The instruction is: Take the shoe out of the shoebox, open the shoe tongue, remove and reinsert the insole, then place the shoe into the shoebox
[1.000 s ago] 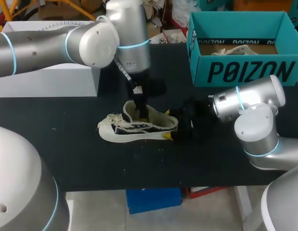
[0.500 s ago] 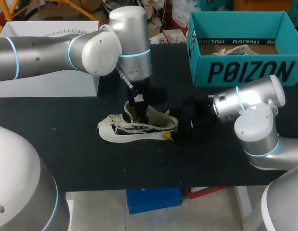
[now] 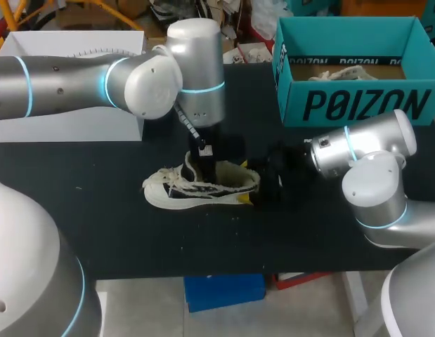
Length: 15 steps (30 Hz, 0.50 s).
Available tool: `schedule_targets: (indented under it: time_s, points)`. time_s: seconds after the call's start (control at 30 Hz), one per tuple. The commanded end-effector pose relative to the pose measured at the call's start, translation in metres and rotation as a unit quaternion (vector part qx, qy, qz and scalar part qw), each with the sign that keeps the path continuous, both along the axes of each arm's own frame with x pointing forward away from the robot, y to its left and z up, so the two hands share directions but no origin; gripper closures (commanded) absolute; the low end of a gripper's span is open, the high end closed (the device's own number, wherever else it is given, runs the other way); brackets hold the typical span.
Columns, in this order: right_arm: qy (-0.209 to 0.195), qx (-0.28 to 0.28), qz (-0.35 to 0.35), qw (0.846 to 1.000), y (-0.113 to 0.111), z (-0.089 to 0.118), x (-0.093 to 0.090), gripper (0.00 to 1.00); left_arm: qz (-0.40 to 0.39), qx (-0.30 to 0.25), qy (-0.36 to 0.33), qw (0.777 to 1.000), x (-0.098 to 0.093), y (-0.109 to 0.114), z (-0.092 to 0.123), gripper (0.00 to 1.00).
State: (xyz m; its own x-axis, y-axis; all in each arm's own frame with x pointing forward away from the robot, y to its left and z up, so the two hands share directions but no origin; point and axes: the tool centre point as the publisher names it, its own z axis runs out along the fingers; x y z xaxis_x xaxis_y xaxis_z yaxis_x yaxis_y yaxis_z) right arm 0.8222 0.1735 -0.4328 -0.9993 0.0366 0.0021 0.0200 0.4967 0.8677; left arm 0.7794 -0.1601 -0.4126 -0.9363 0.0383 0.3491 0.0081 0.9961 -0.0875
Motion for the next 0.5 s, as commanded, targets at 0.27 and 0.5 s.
schedule_targets:
  time_s: [0.27, 0.5]
  points:
    - [0.0, -0.001, -0.001, 1.0, -0.0003, -0.0025, 0.0009, 1.0, 0.006, -0.005, -0.004, 1.0, -0.0045, -0.0033, -0.011, 0.6]
    - [0.0, -0.001, -0.001, 1.0, -0.0003, -0.0025, 0.0009, 1.0, 0.005, -0.008, -0.012, 1.0, -0.0031, -0.0024, -0.0104, 0.53]
